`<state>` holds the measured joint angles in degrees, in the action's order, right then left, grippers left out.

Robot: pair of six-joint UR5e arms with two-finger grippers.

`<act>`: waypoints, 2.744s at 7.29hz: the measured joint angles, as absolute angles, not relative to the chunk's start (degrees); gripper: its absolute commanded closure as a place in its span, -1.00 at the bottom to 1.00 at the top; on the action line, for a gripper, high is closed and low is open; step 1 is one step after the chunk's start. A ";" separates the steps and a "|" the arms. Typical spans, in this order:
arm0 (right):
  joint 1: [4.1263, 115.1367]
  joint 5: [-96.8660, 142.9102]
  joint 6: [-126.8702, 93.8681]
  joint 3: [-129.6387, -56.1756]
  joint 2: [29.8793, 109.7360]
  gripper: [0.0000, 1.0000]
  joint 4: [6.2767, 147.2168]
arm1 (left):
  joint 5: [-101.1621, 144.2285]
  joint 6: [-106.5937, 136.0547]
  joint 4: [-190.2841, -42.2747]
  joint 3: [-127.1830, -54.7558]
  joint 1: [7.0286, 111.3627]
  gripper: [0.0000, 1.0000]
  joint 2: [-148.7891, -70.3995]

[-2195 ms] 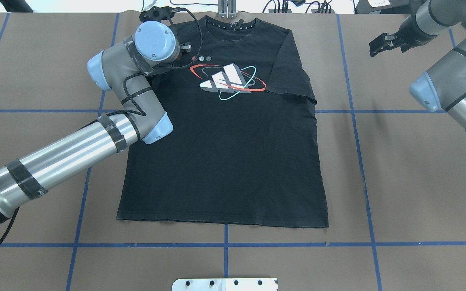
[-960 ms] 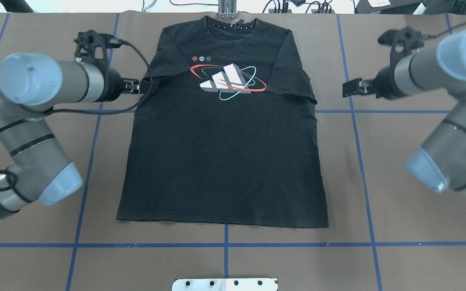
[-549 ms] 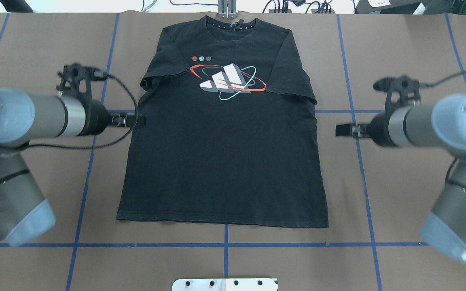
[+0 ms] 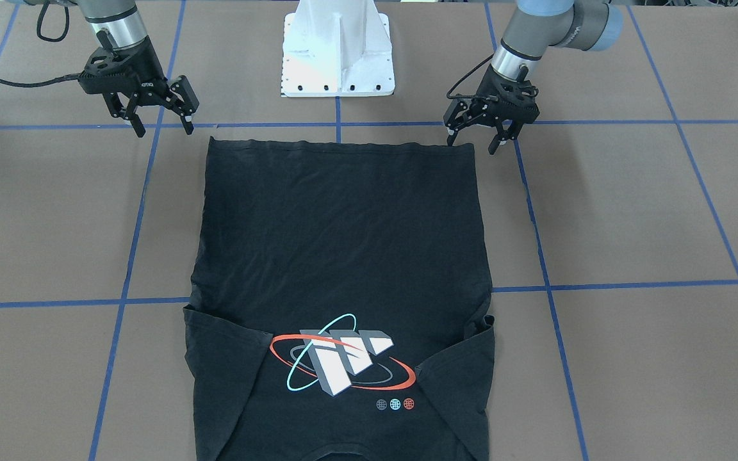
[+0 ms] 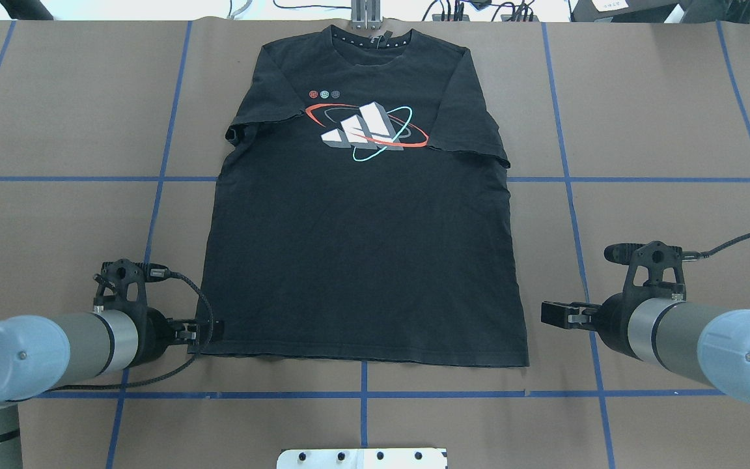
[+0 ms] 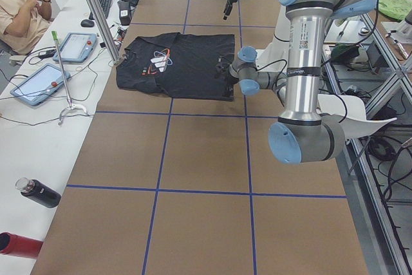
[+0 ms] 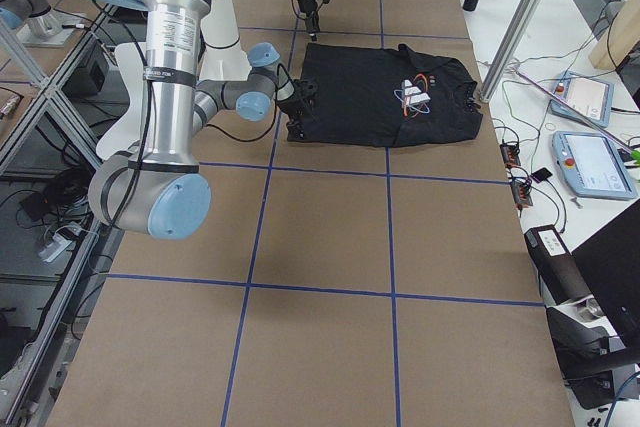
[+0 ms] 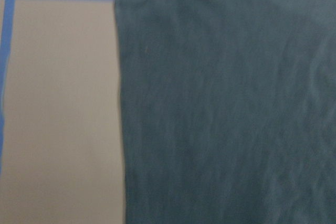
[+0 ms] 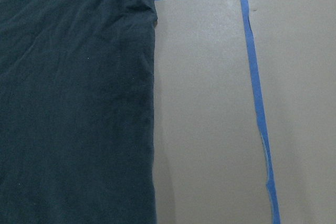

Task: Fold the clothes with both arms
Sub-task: 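Move both grippers down to the shirt's hem corners nearest the robot, then grasp the hem corners with both grippers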

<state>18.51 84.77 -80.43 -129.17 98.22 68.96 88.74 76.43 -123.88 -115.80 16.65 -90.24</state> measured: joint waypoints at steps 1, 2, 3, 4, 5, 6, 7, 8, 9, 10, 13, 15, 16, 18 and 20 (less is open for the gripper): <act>18.42 84.66 -80.48 -129.24 98.24 -1.00 68.97 | 88.58 77.13 -123.96 -115.40 15.77 -0.70 -90.08; 18.40 84.60 -80.50 -129.26 98.24 -1.00 68.97 | 88.53 77.36 -124.02 -114.73 15.41 -0.62 -90.16; 18.37 84.57 -80.50 -129.28 98.21 -1.00 68.94 | 88.53 77.41 -124.06 -114.07 15.25 -0.44 -90.27; 18.37 84.54 -80.51 -129.28 98.19 -1.00 68.92 | 88.56 77.45 -124.09 -113.65 15.17 -0.18 -90.31; 18.34 84.43 -80.51 -129.28 98.16 -1.00 68.91 | 88.58 77.49 -124.10 -113.47 15.15 0.12 -90.36; 18.31 84.30 -80.51 -129.29 98.12 -1.00 68.92 | 88.61 77.51 -124.10 -113.42 15.12 0.16 -90.40; 18.30 84.24 -80.51 -129.29 98.10 -1.00 68.95 | 88.65 77.50 -124.10 -113.37 15.12 0.16 -90.42; 18.29 84.21 -80.51 -129.29 98.09 -1.00 68.93 | 88.67 77.46 -124.10 -113.27 15.12 0.15 -90.44; 18.28 84.20 -80.51 -129.29 98.09 -1.00 68.91 | 88.72 77.41 -124.08 -113.15 15.12 0.14 -90.43; 18.28 84.20 -80.51 -129.29 98.09 -1.00 68.91 | 88.79 77.30 -124.05 -112.99 15.12 0.14 -90.39; 18.28 84.20 -80.51 -129.29 98.09 -1.00 68.91 | 88.86 77.17 -123.88 -112.65 15.12 0.89 -90.28; 18.28 84.20 -80.51 -129.29 98.03 -1.00 68.91 | 88.77 77.35 -123.84 -112.61 15.12 1.00 -90.27; 18.28 84.20 -80.51 -129.29 98.02 -1.00 68.91 | 88.65 77.45 -123.84 -112.71 15.13 1.00 -90.24; 18.13 84.18 -80.53 -129.22 98.00 -1.00 68.91 | 88.58 77.51 -123.84 -113.46 15.19 1.00 -90.29; 17.00 83.53 -80.93 -128.47 97.89 -0.99 68.86 | 88.57 77.52 -123.86 -114.13 15.20 1.00 -90.40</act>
<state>17.00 83.53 -80.93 -128.47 97.89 68.86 88.57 77.52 -123.86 -114.13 15.20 -90.40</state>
